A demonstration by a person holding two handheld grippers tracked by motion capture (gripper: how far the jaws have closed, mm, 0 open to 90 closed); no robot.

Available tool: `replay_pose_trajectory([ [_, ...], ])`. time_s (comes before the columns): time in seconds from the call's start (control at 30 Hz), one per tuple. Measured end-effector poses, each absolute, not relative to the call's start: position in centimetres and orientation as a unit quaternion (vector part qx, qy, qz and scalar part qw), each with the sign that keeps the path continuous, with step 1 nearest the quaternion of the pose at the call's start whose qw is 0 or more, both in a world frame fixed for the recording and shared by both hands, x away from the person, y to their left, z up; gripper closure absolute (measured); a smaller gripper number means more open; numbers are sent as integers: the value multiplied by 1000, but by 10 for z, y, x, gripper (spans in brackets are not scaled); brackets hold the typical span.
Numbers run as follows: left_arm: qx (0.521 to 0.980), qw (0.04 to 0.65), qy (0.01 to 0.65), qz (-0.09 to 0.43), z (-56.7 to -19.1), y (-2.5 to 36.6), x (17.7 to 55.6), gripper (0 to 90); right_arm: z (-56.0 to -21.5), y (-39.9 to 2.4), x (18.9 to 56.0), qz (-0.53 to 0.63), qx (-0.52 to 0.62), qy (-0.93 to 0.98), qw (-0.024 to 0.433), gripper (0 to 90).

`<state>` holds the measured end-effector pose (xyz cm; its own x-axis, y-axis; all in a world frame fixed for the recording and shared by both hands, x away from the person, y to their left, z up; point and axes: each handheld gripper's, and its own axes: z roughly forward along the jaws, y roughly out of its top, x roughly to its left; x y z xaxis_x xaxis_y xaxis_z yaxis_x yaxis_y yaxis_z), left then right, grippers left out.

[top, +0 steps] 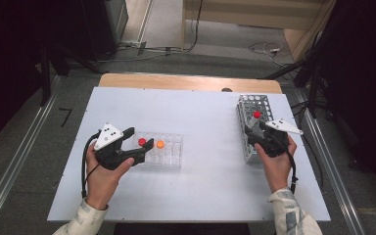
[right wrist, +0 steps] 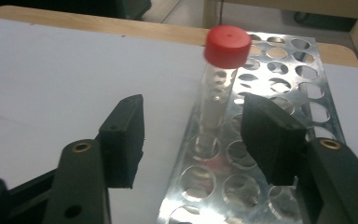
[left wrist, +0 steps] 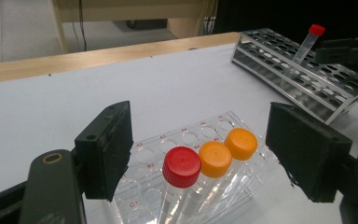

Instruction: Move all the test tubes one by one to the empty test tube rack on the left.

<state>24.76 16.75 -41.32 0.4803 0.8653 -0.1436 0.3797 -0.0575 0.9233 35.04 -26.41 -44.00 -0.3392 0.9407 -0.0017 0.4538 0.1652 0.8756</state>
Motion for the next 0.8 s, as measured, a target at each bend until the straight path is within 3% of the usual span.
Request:
replay_pose_trajectory([
  [0.17,686,517,455,236,-413,169,248,239,-445,-266,368,408,505,701,295,536],
  [0.4,686,518,454,235,-413,169,247,242,-449,-263,378,398,513,704,286,649],
  [0.8,688,516,453,234,-413,168,247,246,-448,-261,381,394,519,702,288,718],
])
